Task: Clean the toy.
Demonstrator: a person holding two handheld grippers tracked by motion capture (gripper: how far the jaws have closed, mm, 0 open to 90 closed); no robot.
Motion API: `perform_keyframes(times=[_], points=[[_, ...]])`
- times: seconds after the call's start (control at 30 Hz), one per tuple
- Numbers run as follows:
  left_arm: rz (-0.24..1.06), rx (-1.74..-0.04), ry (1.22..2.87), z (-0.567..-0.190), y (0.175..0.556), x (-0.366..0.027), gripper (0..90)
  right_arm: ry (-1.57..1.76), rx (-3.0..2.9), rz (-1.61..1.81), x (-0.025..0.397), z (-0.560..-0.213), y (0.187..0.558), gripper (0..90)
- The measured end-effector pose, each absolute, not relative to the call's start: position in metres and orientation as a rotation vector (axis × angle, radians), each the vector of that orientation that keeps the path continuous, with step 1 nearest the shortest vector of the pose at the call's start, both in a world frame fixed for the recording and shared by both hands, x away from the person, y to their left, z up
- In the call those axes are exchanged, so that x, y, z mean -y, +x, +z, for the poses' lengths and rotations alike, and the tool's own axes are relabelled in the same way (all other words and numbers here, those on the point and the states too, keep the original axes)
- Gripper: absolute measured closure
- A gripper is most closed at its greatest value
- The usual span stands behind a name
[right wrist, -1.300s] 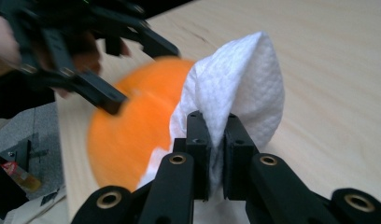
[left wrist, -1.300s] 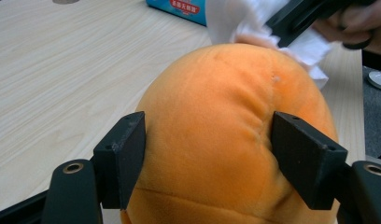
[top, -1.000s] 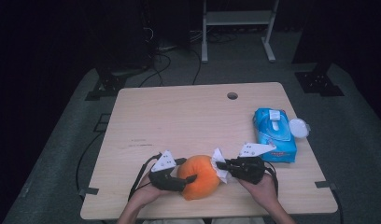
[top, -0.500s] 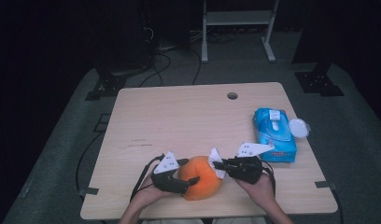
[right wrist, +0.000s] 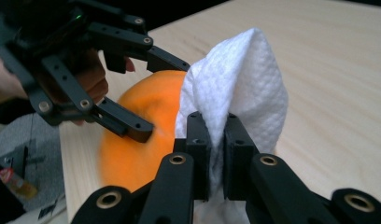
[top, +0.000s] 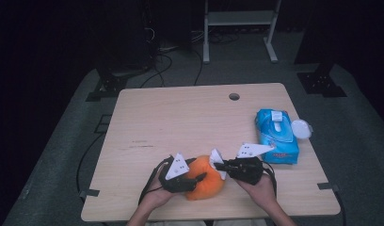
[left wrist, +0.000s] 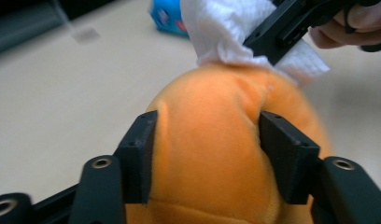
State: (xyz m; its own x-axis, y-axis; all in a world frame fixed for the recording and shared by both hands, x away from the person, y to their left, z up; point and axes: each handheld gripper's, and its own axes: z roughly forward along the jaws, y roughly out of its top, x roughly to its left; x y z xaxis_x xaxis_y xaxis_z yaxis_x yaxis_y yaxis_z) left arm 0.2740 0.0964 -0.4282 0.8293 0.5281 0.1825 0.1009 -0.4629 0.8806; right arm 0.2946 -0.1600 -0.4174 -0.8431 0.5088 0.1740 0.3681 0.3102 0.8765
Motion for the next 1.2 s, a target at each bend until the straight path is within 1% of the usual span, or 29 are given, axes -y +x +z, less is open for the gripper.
perform_keyframes(times=[0.03, 0.07, 0.1, 0.13, 0.17, 0.2, 0.27, 0.3, 0.33, 0.37, 0.4, 0.47, 0.67, 0.73, 0.83, 0.87, 0.93, 1.0, 1.03, 1.07, 1.1, 1.13, 1.2], points=[[0.598, -0.453, 2.011, -0.427, 0.273, -0.093, 42.3, 0.815, -2.418, 1.583, 0.161, -0.415, 0.296, 82.4], [0.624, -0.450, 2.002, -0.427, 0.271, -0.091, 41.4, 0.814, -2.405, 1.595, 0.161, -0.412, 0.296, 82.4], [0.606, -0.437, 2.004, -0.428, 0.270, -0.090, 39.7, 0.818, -2.399, 1.608, 0.160, -0.411, 0.297, 82.4], [0.581, -0.421, 2.017, -0.429, 0.269, -0.089, 34.5, 0.820, -2.408, 1.597, 0.159, -0.413, 0.298, 82.3], [0.564, -0.422, 2.016, -0.429, 0.269, -0.089, 34.5, 0.820, -2.408, 1.597, 0.159, -0.413, 0.298, 82.3], [0.529, -0.430, 2.015, -0.428, 0.270, -0.092, 30.8, 0.825, -2.415, 1.589, 0.159, -0.415, 0.299, 82.3], [0.467, -0.476, 1.964, -0.424, 0.273, -0.098, 22.4, 0.827, -2.444, 1.582, 0.158, -0.425, 0.297, 82.5], [0.463, -0.507, 1.955, -0.424, 0.275, -0.100, 19.1, 0.812, -2.450, 1.579, 0.157, -0.427, 0.294, 82.5], [0.458, -0.524, 1.964, -0.425, 0.276, -0.101, 18.1, 0.797, -2.456, 1.581, 0.156, -0.427, 0.291, 82.5], [0.439, -0.535, 1.988, -0.429, 0.278, -0.102, 18.2, 0.783, -2.456, 1.585, 0.155, -0.426, 0.290, 82.5], [0.424, -0.544, 1.994, -0.431, 0.278, -0.102, 24.5, 0.777, -2.455, 1.570, 0.157, -0.424, 0.289, 82.4], [0.425, -0.549, 2.003, -0.433, 0.278, -0.103, 26.0, 0.790, -2.453, 1.569, 0.159, -0.425, 0.290, 82.4], [0.421, -0.539, 2.004, -0.432, 0.274, -0.105, 27.8, 0.905, -2.436, 1.496, 0.172, -0.436, 0.300, 82.3], [0.425, -0.532, 2.011, -0.432, 0.273, -0.105, 27.9, 0.916, -2.420, 1.524, 0.173, -0.432, 0.299, 82.4], [0.421, -0.520, 1.992, -0.433, 0.271, -0.105, 27.8, 0.837, -2.416, 1.604, 0.166, -0.421, 0.292, 82.3], [0.409, -0.519, 1.985, -0.432, 0.271, -0.106, 26.3, 0.810, -2.426, 1.594, 0.163, -0.420, 0.290, 82.3], [0.389, -0.532, 1.953, -0.429, 0.274, -0.108, 17.3, 0.795, -2.444, 1.581, 0.161, -0.424, 0.289, 82.4], [0.416, -0.573, 1.949, -0.428, 0.276, -0.109, 13.3, 0.807, -2.454, 1.576, 0.162, -0.429, 0.290, 82.4], [0.398, -0.583, 1.958, -0.430, 0.277, -0.109, 13.6, 0.828, -2.451, 1.597, 0.164, -0.429, 0.291, 82.3], [0.395, -0.579, 1.976, -0.432, 0.276, -0.108, 18.8, 0.830, -2.445, 1.610, 0.164, -0.427, 0.291, 82.3], [0.416, -0.560, 1.982, -0.435, 0.274, -0.106, 22.2, 0.810, -2.442, 1.608, 0.163, -0.423, 0.290, 82.3], [0.410, -0.547, 1.989, -0.435, 0.272, -0.105, 24.9, 0.798, -2.440, 1.630, 0.161, -0.420, 0.288, 82.3], [0.411, -0.506, 2.023, -0.433, 0.268, -0.100, 25.2, 0.766, -2.440, 1.668, 0.158, -0.416, 0.286, 82.3]])
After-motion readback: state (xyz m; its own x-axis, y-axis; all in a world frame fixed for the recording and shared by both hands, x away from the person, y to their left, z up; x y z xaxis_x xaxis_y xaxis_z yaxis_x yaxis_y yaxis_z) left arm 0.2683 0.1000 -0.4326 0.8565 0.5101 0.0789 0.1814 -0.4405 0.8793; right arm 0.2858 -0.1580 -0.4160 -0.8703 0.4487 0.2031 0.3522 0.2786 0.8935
